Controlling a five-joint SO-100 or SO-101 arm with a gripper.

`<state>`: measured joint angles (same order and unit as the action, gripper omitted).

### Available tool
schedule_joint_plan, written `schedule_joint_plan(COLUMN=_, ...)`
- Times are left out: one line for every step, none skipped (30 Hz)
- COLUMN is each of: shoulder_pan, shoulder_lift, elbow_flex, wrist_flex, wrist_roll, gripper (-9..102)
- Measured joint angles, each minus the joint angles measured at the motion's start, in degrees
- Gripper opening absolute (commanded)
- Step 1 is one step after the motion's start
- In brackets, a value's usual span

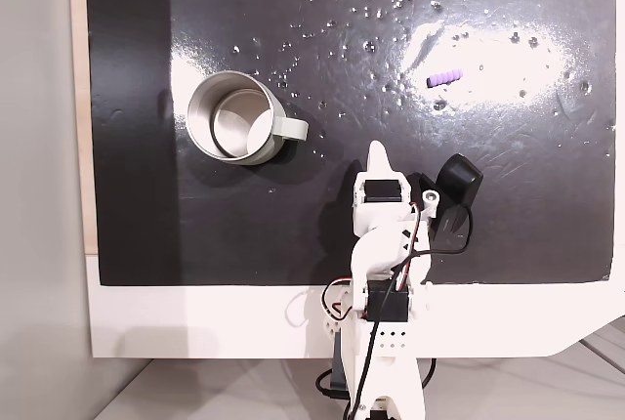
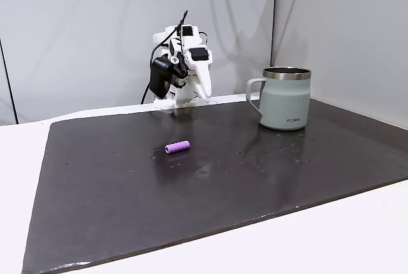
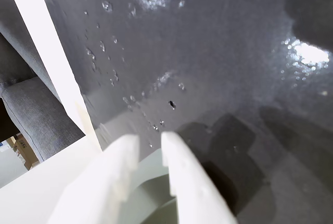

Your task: Grasp a pengrip and put it in the cup.

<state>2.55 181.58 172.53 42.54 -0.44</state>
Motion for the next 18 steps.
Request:
schedule_joint_plan(shoulder_pan=0.0, shoulder_lift=0.0, elbow_flex=0.0, wrist_flex=0.0, wrist_roll=0.0, gripper=0)
schedule_joint_plan(shoulder_pan=0.0, shoulder_lift=0.0, elbow_flex=0.0, wrist_flex=0.0, wrist_roll=-0.4, gripper=0)
schedule_joint_plan(shoulder_pan=-0.1, shoulder_lift=0.0, elbow_flex=0.0, wrist_flex=0.0, wrist_roll=-0.6, gripper=0)
schedule_joint_plan(shoulder_pan=-0.3, shoulder_lift=0.0, elbow_flex=0.0, wrist_flex=0.0, wrist_roll=-0.6, gripper=0)
schedule_joint_plan(shoulder_pan=-0.4, shoulder_lift=0.0, elbow_flex=0.0, wrist_flex=0.0, wrist_roll=-0.6, gripper=0)
schedule_joint_plan(shoulder_pan=-0.6, shoulder_lift=0.0, elbow_flex=0.0, wrist_flex=0.0, wrist_roll=-0.6, gripper=0)
schedule_joint_plan(shoulder_pan=-0.7, shoulder_lift=0.0, elbow_flex=0.0, wrist_flex=0.0, wrist_roll=-0.6, gripper=0)
schedule_joint_plan(shoulder_pan=-0.7, shoulder_lift=0.0, elbow_flex=0.0, wrist_flex=0.0, wrist_roll=-0.6, gripper=0)
schedule_joint_plan(shoulder_pan=-0.7, shoulder_lift=0.0, elbow_flex=0.0, wrist_flex=0.0, wrist_roll=-0.6, gripper=0)
schedule_joint_plan(shoulder_pan=-0.6, shoulder_lift=0.0, elbow_flex=0.0, wrist_flex=0.4, wrist_roll=-0.6, gripper=0)
schedule_joint_plan(shoulder_pan=-0.6, shoulder_lift=0.0, elbow_flex=0.0, wrist_flex=0.9, wrist_roll=-0.6, gripper=0)
schedule_joint_plan(shoulder_pan=-0.6, shoulder_lift=0.0, elbow_flex=0.0, wrist_flex=1.7, wrist_roll=-0.6, gripper=0)
schedule_joint_plan(shoulder_pan=-0.6, shoulder_lift=0.0, elbow_flex=0.0, wrist_flex=2.4, wrist_roll=-0.6, gripper=0)
schedule_joint_plan(shoulder_pan=-0.6, shoulder_lift=0.0, elbow_flex=-0.3, wrist_flex=3.0, wrist_roll=-0.6, gripper=0)
schedule_joint_plan(shoulder_pan=-0.6, shoulder_lift=0.0, elbow_flex=-0.7, wrist_flex=3.6, wrist_roll=-1.1, gripper=0)
schedule_joint_plan(shoulder_pan=-0.6, shoulder_lift=0.0, elbow_flex=-1.3, wrist_flex=4.2, wrist_roll=-1.6, gripper=0)
schedule_joint_plan(shoulder_pan=-0.6, shoulder_lift=0.0, elbow_flex=-2.2, wrist_flex=4.9, wrist_roll=-2.1, gripper=0)
schedule_joint_plan(shoulder_pan=-0.6, shoulder_lift=-0.5, elbow_flex=-3.4, wrist_flex=5.4, wrist_roll=-2.5, gripper=0)
